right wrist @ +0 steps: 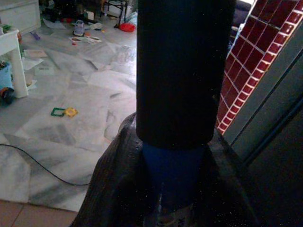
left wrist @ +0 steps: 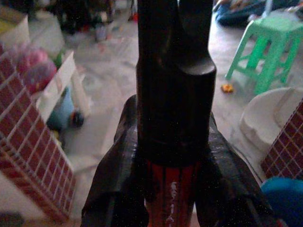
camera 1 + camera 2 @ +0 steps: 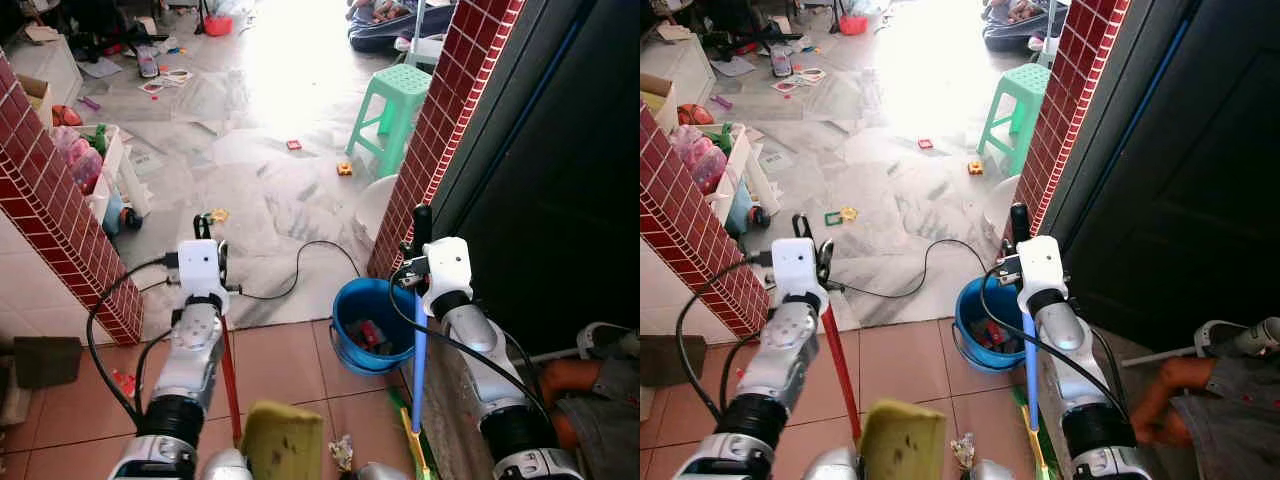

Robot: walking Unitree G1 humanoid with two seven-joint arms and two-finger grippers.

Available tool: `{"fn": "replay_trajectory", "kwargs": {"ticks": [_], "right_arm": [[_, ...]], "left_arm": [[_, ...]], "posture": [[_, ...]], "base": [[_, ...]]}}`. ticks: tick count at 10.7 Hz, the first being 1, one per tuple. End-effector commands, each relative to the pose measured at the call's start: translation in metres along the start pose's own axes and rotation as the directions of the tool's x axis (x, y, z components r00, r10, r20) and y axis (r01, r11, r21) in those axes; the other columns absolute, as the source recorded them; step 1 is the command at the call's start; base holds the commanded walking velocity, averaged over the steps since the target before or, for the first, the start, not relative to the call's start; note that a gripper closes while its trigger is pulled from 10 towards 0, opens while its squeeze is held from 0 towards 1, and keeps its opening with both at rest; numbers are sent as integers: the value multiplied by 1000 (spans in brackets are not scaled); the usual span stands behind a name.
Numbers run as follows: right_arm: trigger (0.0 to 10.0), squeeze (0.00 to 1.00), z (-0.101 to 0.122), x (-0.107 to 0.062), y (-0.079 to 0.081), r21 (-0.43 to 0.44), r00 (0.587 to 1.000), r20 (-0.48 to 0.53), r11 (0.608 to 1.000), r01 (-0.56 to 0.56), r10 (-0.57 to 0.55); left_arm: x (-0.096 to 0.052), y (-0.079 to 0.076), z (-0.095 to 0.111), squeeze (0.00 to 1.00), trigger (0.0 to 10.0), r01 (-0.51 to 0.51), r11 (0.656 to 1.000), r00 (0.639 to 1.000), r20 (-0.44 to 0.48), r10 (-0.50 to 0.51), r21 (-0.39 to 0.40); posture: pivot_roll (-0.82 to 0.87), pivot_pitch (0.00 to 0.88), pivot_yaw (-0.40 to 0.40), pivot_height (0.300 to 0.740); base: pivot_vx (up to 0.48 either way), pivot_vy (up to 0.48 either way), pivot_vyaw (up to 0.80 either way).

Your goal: Sweep floor

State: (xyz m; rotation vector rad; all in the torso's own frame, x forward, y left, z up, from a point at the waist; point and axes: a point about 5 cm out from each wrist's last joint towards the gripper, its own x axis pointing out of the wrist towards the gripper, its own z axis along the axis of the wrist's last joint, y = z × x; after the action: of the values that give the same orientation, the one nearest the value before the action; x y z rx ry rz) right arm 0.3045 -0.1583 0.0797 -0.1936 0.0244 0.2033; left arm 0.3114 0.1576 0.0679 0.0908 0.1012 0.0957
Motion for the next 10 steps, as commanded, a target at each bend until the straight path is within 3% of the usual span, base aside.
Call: {"fn": "replay_trajectory", "kwargs": {"ticks": [1,2,3,4,5,6,8,10], "right_arm": [[10000,0,2,1,-3,-5,1000,11,1000,3,-3],[10000,0,2,0,-4,-1,1000,13,1000,9,-9],[10000,0,1,-3,-6,11,999,21,1000,25,-26],[10000,0,0,-5,-8,21,999,26,999,31,-31],[10000,0,-2,-5,-8,28,999,23,999,32,-32],[10000,0,-3,-4,-8,28,999,22,999,31,-31],[10000,0,2,0,-6,18,999,39,1000,17,-18],[10000,0,5,1,-4,17,998,54,1000,8,-9]], "left_arm": [[9,-1,27,0,10000,29,999,992,119,-31,21],[10,3,33,0,10000,-18,1000,987,159,14,22],[3,1,31,0,10000,35,999,981,189,-34,0],[-6,3,21,0,10000,-20,1000,988,152,17,16],[-14,2,16,0,10000,33,999,987,161,-30,-17],[-18,6,15,0,10000,-2,1000,985,174,6,-26],[-18,20,17,0,10000,-120,993,973,198,120,-13],[-19,17,21,0,10000,-129,991,970,202,134,-34]], "posture": [[-29,0,-28,740],[-33,0,-23,740],[-37,0,-19,740],[-28,0,-26,740],[-20,0,-31,740],[-14,0,-37,740],[-4,0,-46,740],[-5,0,-46,740]], "base": [[0,0,0],[0,0,0],[0,0,0],[0,0,0],[0,0,0],[0,0,0],[0,0,0],[0,0,0]]}}
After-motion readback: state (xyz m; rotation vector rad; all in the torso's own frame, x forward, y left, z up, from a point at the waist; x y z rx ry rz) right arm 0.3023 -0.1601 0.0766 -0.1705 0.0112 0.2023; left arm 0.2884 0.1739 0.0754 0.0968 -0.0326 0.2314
